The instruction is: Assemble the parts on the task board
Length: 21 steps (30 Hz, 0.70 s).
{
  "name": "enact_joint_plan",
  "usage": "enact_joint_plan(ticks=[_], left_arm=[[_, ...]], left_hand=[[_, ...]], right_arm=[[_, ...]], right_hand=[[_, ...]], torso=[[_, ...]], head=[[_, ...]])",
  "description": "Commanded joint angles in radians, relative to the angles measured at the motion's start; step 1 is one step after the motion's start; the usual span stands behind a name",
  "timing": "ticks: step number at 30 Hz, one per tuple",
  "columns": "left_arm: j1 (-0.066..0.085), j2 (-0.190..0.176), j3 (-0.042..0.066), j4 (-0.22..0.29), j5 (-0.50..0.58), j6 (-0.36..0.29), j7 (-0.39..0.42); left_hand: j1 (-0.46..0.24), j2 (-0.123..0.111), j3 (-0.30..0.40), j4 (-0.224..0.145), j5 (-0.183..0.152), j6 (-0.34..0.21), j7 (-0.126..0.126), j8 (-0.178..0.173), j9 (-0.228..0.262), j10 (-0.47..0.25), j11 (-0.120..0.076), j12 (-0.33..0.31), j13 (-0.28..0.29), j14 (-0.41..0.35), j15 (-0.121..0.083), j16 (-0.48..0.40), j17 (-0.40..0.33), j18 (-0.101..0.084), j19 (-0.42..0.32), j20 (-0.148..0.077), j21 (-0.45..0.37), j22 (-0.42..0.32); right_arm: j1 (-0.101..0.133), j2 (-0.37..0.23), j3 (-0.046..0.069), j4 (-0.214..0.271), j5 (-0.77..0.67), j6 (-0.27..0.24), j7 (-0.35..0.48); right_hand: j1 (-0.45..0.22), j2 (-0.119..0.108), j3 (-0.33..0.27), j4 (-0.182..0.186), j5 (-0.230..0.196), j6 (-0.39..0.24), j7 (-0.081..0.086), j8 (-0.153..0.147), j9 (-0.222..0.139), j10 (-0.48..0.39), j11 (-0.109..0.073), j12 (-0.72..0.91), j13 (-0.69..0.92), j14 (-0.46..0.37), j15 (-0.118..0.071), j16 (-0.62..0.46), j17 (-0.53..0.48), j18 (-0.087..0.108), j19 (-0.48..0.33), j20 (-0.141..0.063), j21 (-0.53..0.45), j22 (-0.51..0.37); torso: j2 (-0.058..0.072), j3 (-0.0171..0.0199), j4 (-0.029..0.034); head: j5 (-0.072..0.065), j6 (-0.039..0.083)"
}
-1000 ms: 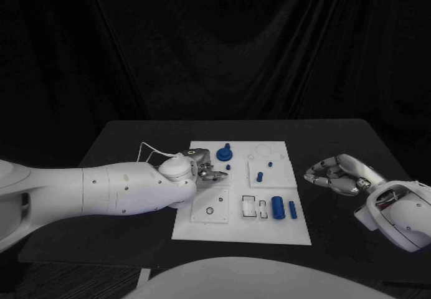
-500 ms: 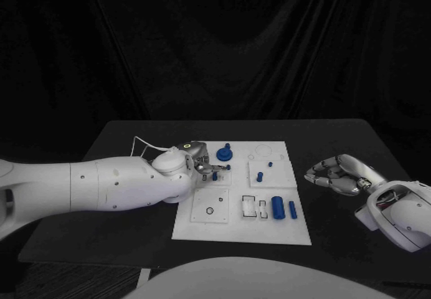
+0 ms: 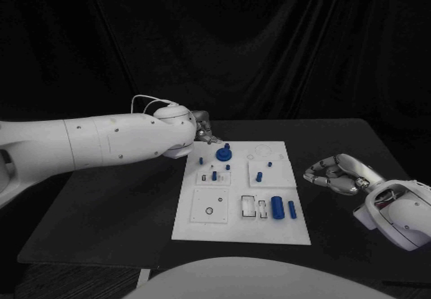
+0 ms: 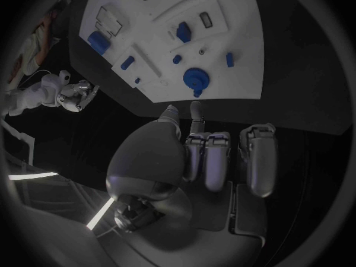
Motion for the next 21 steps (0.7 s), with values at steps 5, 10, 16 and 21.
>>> enact_joint_plan(ticks=[5,10,16,21], left_arm=[[0.018,0.095,0.000,-0.127,0.217,0.466,-0.039],[0.017,0.145,-0.001,-0.201,0.229,0.551,-0.072],[0.014,0.187,-0.001,-0.263,0.233,0.585,-0.083],[0.007,0.214,-0.001,-0.300,0.234,0.596,-0.086]], left_hand=[[0.023,0.017,-0.023,0.000,0.014,0.039,0.013,-0.064,-0.234,0.104,0.011,0.003,0.262,0.105,0.011,0.003,0.263,0.009,0.059,0.011,-0.017,0.222],[0.022,0.014,-0.035,-0.001,0.050,0.099,0.001,-0.061,-0.314,0.104,0.001,0.003,0.262,0.105,0.002,0.003,0.263,0.008,0.063,0.003,-0.010,0.223],[0.020,0.014,-0.037,-0.002,0.061,0.112,-0.002,-0.061,-0.333,0.104,-0.002,0.003,0.262,0.105,-0.001,0.003,0.263,0.007,0.065,0.001,-0.005,0.225],[0.024,0.013,-0.037,-0.004,0.066,0.109,-0.001,-0.064,-0.344,0.104,-0.002,0.003,0.262,0.105,-0.002,0.003,0.263,0.007,0.065,0.000,-0.006,0.224]], right_arm=[[-0.002,0.000,0.001,0.003,-0.001,-0.006,-0.004],[-0.002,0.003,0.001,0.003,-0.002,-0.004,-0.004],[-0.002,0.006,0.001,0.003,-0.002,-0.003,-0.004],[-0.002,0.008,0.001,0.002,-0.002,-0.001,-0.004]], right_hand=[[0.008,-0.002,0.003,0.001,0.003,0.004,0.005,-0.003,-0.001,0.093,-0.001,-0.003,0.179,0.065,-0.008,-0.005,0.189,0.018,-0.008,-0.001,-0.003,0.112],[0.008,-0.002,0.003,0.001,0.003,0.004,0.005,-0.003,-0.001,0.093,-0.001,-0.003,0.179,0.065,-0.008,-0.005,0.189,0.018,-0.008,-0.001,-0.003,0.112],[0.008,-0.002,0.003,0.001,0.003,0.004,0.005,-0.003,-0.001,0.093,-0.001,-0.003,0.179,0.065,-0.008,-0.005,0.189,0.018,-0.008,-0.001,-0.003,0.112],[0.008,-0.002,0.003,0.001,0.003,0.004,0.005,-0.003,-0.001,0.093,-0.001,-0.003,0.179,0.065,-0.008,-0.005,0.189,0.018,-0.008,-0.001,-0.003,0.112]], torso=[[-0.001,0.0003,0.0000],[0.000,0.0003,0.0010],[0.001,0.0001,0.0006],[0.001,0.0002,0.0012]], head=[[-0.002,0.000],[0.002,0.000],[0.007,0.000],[0.009,0.000]])
